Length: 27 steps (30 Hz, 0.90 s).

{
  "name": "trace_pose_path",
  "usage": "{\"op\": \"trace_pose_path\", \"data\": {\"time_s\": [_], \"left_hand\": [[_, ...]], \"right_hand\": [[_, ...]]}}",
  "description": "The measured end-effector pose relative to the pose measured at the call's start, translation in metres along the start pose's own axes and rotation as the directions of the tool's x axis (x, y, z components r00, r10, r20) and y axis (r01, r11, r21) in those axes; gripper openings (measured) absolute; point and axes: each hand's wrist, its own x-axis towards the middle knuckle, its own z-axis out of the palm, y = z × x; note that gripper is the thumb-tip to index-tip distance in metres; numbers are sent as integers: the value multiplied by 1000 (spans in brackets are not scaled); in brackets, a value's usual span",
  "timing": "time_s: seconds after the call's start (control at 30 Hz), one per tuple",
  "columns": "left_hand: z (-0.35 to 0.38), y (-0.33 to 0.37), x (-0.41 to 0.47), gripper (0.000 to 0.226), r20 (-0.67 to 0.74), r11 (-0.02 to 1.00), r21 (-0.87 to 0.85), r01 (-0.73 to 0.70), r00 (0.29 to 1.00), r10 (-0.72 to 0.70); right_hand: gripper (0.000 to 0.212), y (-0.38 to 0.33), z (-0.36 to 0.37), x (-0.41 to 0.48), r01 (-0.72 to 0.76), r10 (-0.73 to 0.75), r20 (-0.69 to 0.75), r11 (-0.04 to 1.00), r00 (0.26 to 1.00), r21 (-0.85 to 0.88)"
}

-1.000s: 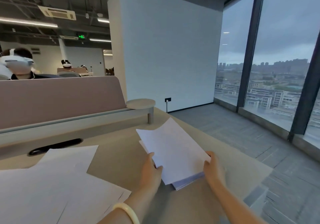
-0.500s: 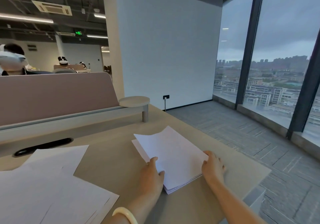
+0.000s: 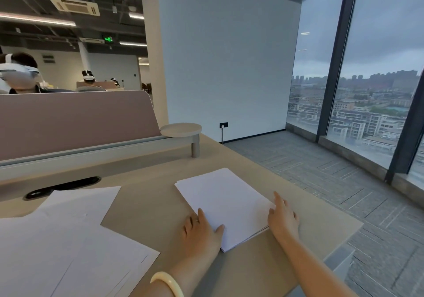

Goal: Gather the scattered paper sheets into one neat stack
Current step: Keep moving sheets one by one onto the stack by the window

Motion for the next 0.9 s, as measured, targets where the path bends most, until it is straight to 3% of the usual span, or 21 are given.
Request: {"op": "trace_pose_path", "data": {"time_s": [0.37, 0.53, 0.67, 0.9], "left_hand": [[-5, 2, 2, 73, 49, 999, -42, -10, 999, 12], [-17, -8, 3, 77, 83, 992, -117, -36, 995, 46], [-44, -30, 0, 79, -9, 991, -123, -52, 999, 51], [-113, -91, -14, 77, -169, 993, -114, -18, 986, -1]], "right_hand": [[58, -1, 0, -1, 8, -8, 6, 998, 1000, 60], [55, -6, -6, -9, 0, 6, -60, 995, 998, 104], [54, -22, -11, -32, 141, -123, -147, 982, 981, 122], [55, -121, 7, -92, 400, -396, -62, 900, 916, 172]]}}
